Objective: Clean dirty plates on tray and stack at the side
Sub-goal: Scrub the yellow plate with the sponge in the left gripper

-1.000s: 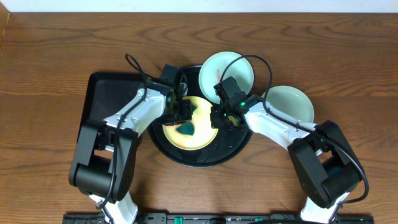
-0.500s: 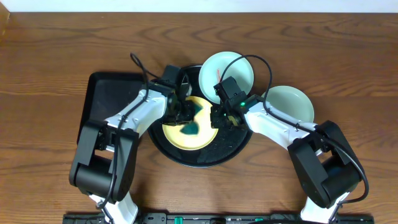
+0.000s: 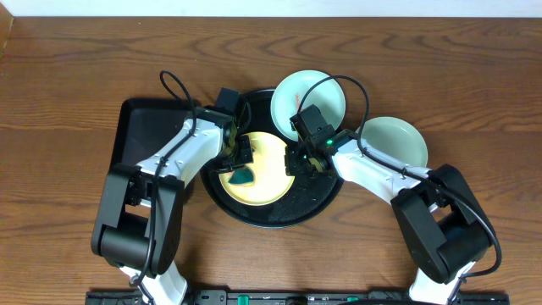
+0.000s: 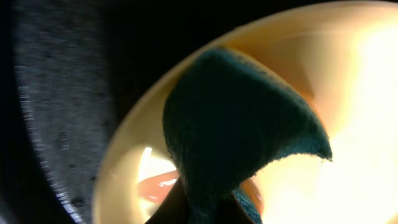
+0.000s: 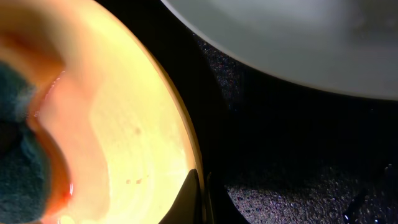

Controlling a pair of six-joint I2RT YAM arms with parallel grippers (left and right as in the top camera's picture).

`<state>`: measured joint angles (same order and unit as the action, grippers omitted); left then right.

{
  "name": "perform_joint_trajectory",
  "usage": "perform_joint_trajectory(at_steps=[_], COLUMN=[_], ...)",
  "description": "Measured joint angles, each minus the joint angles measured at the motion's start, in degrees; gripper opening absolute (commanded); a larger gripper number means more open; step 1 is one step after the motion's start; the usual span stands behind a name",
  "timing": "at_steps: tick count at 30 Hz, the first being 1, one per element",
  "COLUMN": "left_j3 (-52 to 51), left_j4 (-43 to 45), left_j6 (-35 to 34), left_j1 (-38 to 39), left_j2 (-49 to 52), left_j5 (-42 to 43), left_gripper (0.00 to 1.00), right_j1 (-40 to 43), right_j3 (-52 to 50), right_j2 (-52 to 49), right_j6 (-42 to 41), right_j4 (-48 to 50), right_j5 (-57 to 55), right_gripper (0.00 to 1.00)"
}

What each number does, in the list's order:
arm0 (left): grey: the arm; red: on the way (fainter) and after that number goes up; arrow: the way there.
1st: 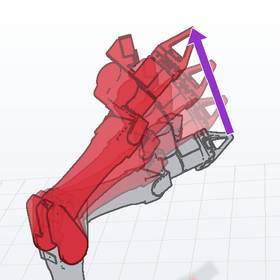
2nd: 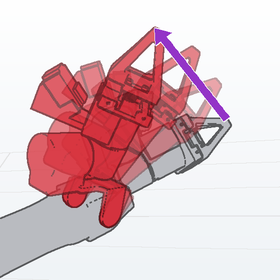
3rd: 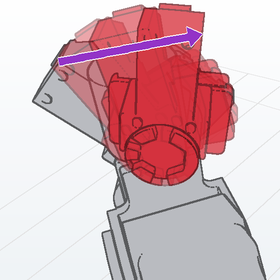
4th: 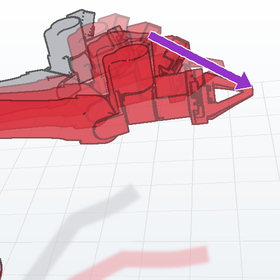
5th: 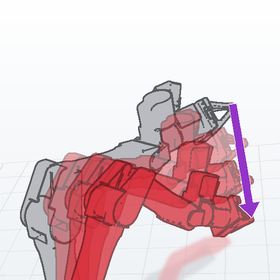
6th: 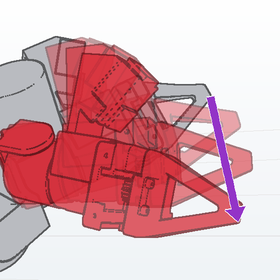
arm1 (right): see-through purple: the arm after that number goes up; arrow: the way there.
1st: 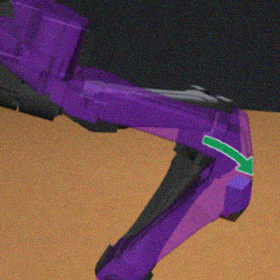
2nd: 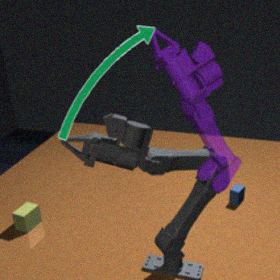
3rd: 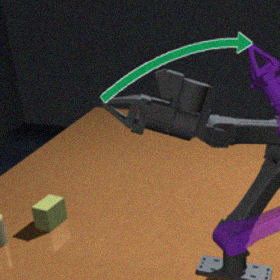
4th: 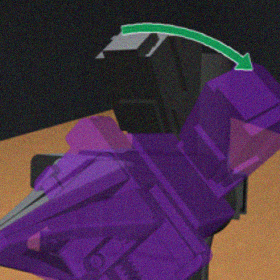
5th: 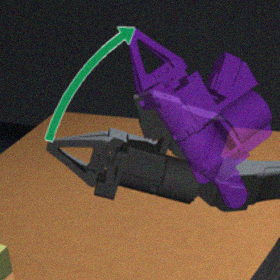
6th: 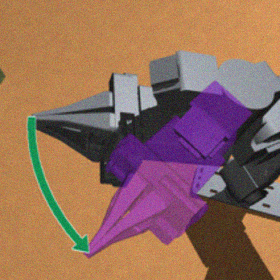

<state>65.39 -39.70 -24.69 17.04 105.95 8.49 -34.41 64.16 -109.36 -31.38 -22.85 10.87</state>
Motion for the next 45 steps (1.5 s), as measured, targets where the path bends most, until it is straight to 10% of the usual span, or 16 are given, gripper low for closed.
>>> perform_joint_trajectory(at_steps=[18, 45], left_j3=[0.66, -0.15], left_j4=[-1.25, 1.86], left_j6=[3.76, 15.56], left_j1=[0.15, 0.92], left_j2=[0.00, 0.07], left_j5=[-3.52, 25.05], left_gripper=[0.07, 0.08], right_j1=[0.00, 0.15], right_j3=[0.00, 0.00], right_j2=[0.00, 0.00], right_j6=[0.00, 0.04], right_j4=[0.04, -0.04], right_j5=[0.09, -0.39], right_gripper=[0.01, 0.01])
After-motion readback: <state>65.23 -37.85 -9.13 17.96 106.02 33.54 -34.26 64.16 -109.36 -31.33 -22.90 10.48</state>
